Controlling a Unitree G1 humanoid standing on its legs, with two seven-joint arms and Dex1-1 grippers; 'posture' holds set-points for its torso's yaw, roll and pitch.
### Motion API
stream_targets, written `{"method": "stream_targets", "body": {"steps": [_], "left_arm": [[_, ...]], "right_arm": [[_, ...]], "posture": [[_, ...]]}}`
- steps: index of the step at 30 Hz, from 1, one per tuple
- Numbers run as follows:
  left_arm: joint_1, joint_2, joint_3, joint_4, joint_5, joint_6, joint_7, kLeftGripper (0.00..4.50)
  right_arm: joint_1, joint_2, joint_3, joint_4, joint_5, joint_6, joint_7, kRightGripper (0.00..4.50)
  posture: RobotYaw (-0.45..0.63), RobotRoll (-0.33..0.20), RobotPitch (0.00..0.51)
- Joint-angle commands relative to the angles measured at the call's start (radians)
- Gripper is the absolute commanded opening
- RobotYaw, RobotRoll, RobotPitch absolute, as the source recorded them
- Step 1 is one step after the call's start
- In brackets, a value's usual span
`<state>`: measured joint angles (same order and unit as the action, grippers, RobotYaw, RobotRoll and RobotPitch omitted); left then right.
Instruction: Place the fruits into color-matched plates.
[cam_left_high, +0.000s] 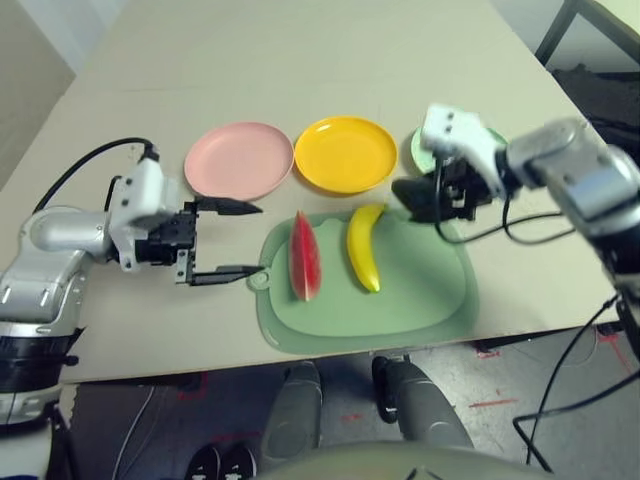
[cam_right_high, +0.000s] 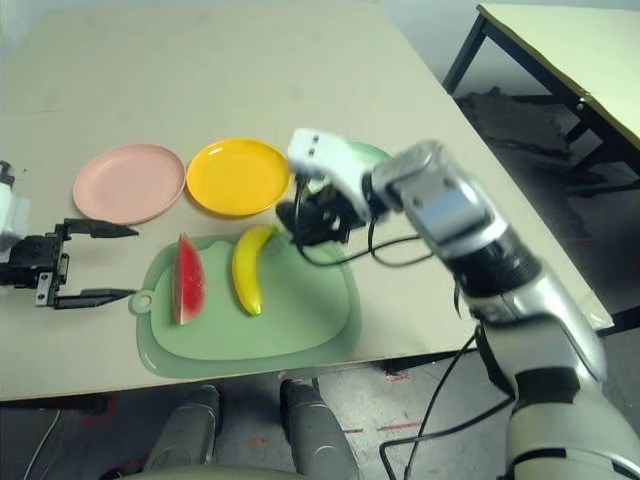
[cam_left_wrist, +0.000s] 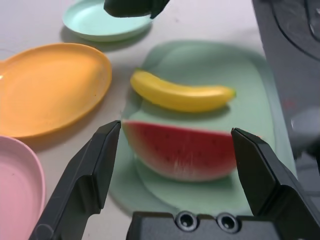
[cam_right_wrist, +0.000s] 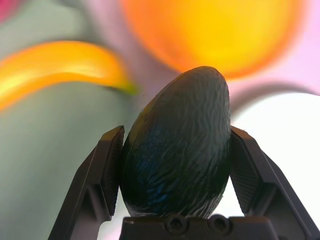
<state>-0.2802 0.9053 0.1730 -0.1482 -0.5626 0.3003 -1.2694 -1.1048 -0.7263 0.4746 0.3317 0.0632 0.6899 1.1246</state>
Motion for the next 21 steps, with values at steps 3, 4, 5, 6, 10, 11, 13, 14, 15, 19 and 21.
{"method": "stream_targets", "body": {"steps": [3,4,5,6,10,11,13,14,15,19,21], "left_arm": [[-0.041,-0.035,-0.015,-0.091,-0.028,0.127,0.128,4.50],[-0.043,-0.033,-0.017,-0.097,-0.026,0.135,0.135,4.50],[-0.040,-0.024,-0.023,-0.103,-0.014,0.135,0.134,4.50],[-0.034,-0.014,-0.029,-0.108,-0.003,0.134,0.130,4.50],[-0.001,0.017,-0.027,-0.124,0.015,0.122,0.111,4.50],[0.003,0.020,-0.023,-0.125,0.014,0.121,0.109,4.50],[0.006,0.023,-0.017,-0.126,0.011,0.120,0.107,4.50],[0.006,0.025,-0.015,-0.122,0.012,0.115,0.104,4.50],[0.005,0.030,-0.017,-0.115,0.020,0.098,0.093,4.50],[0.023,0.056,-0.032,-0.104,0.039,0.050,0.034,4.50],[0.027,0.065,-0.037,-0.099,0.042,0.035,0.008,4.50]], "right_arm": [[-0.058,0.071,-0.019,0.396,-0.123,-0.239,-0.093,3.35],[-0.067,0.085,-0.024,0.457,-0.137,-0.274,-0.105,3.35],[-0.074,0.097,-0.026,0.510,-0.152,-0.309,-0.118,3.35],[-0.081,0.108,-0.031,0.556,-0.166,-0.341,-0.132,3.35],[-0.107,0.134,-0.051,0.667,-0.207,-0.420,-0.162,3.35],[-0.115,0.137,-0.058,0.676,-0.212,-0.431,-0.163,4.09],[-0.130,0.142,-0.068,0.683,-0.220,-0.452,-0.158,4.45],[-0.137,0.141,-0.069,0.674,-0.226,-0.467,-0.146,4.45],[-0.137,0.137,-0.063,0.630,-0.229,-0.504,-0.106,4.45],[-0.077,0.114,-0.033,0.364,-0.203,-0.620,0.124,4.45],[-0.030,0.107,-0.020,0.209,-0.183,-0.659,0.221,4.45]], "posture": [[0.04,0.000,0.164],[0.05,0.000,0.163],[0.05,0.000,0.164],[0.06,0.000,0.163],[0.06,0.000,0.163],[0.06,0.000,0.163],[0.05,0.000,0.164],[0.05,0.000,0.164],[0.05,0.000,0.164],[0.02,0.000,0.166],[0.02,0.000,0.170]]}}
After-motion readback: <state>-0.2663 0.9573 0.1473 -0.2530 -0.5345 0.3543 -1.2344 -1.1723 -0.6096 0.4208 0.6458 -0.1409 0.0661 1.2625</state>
